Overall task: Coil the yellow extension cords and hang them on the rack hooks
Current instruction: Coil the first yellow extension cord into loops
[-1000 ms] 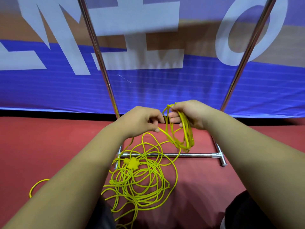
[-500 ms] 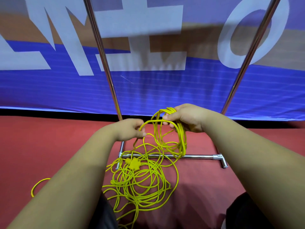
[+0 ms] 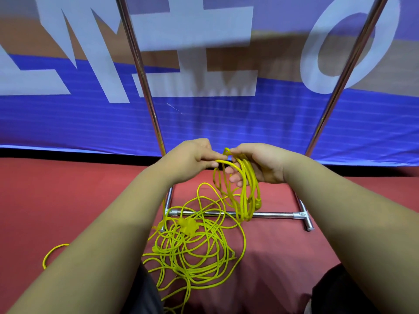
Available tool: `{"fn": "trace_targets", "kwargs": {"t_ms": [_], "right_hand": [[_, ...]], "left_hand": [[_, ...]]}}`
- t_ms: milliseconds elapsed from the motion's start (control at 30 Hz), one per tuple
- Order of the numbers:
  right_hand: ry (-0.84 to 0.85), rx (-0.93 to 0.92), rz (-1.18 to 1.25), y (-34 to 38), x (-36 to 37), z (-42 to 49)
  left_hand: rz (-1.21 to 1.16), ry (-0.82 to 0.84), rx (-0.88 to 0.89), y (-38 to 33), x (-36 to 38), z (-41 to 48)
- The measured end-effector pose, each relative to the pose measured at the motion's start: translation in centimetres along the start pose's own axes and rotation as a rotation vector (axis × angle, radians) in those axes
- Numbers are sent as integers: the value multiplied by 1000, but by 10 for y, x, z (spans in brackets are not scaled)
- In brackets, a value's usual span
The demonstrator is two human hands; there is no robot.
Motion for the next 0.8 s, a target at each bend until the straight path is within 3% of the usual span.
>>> {"fn": "trace_targets", "kwargs": {"t_ms": [100,233,567,733,800], "right_hand": [[-14,-44,-20,1,0,3],[45,-81,-18,4,3,2],[40,-67,-103,15,-1,-14],[-71,-107,57,17,-19,-20],[-124,-137,150,18,-23,-20]], "left_hand": [[49,-16,31,-3,8,4],[-29,-182,-154,7,9,-3],[49,-224,-517,85,8,-25],[82,-271,-689,110,-6,-41],[99,-160,-837,114,-7,-45]]}}
Point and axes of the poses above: each hand's wrist, its own z-axis towards the middle knuckle, its own x-axis out of the palm, y = z × x, the point moved 1 cm from there along z, towards the middle knuckle, and after that the axes turned 11 degrees about -z, right-handed, at the moved point
